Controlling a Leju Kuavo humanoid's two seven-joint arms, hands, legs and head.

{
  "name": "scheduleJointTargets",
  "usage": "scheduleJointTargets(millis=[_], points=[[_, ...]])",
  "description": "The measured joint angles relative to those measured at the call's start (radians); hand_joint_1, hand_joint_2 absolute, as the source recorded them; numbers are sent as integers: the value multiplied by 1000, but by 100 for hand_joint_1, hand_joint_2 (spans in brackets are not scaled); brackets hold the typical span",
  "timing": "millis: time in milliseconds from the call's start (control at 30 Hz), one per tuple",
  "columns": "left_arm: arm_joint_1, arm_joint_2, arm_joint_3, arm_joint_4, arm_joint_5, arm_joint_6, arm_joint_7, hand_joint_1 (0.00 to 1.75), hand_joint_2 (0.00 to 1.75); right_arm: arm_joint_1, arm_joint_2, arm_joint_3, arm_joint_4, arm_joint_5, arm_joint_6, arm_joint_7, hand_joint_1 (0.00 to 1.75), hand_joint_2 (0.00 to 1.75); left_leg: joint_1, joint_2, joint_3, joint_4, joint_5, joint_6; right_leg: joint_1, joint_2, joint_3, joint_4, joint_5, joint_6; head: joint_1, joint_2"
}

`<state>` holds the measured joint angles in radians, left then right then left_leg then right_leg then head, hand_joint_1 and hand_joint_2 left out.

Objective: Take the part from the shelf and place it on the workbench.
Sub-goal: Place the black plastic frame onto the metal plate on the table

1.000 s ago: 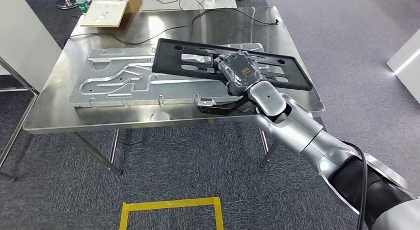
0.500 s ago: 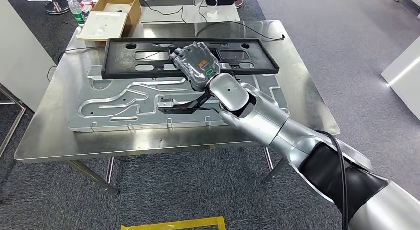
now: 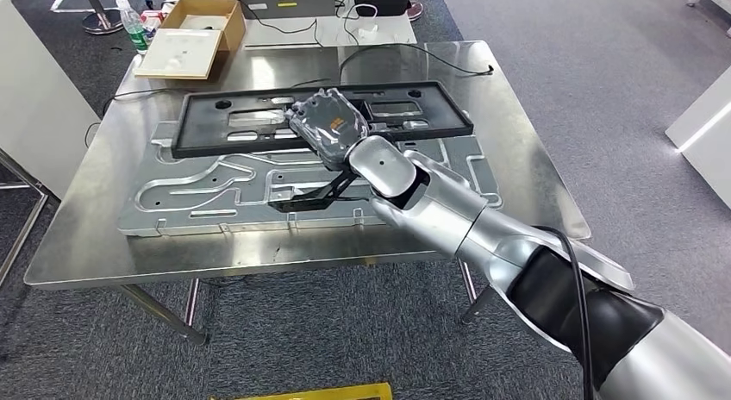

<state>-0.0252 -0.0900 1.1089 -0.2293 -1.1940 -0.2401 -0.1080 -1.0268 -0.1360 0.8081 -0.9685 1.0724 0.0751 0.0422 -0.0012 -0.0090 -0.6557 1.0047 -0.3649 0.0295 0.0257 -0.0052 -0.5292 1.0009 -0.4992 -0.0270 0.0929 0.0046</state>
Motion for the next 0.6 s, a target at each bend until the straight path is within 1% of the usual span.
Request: scheduleJointTargets(millis=[167,367,600], points=[[1,11,3,0,0,0,-5,0,175,57,7,14,30,-15,-21,-6,175,175,0,0,0,0,0,0,0,0,0,0,-1,-1,0,0],[3,17,10,0,3,-11,-6,0,175,114,6,15,103,-18,-56,-19,175,175,0,0,0,0,-5,-2,-1,0,0,0,-5,-3,0,0],[3,22,22,0,8,-18,-9,0,175,143,6,14,158,-23,-63,-21,175,175,0,0,0,0,-7,-3,-1,1,0,0,-8,-4,0,0]])
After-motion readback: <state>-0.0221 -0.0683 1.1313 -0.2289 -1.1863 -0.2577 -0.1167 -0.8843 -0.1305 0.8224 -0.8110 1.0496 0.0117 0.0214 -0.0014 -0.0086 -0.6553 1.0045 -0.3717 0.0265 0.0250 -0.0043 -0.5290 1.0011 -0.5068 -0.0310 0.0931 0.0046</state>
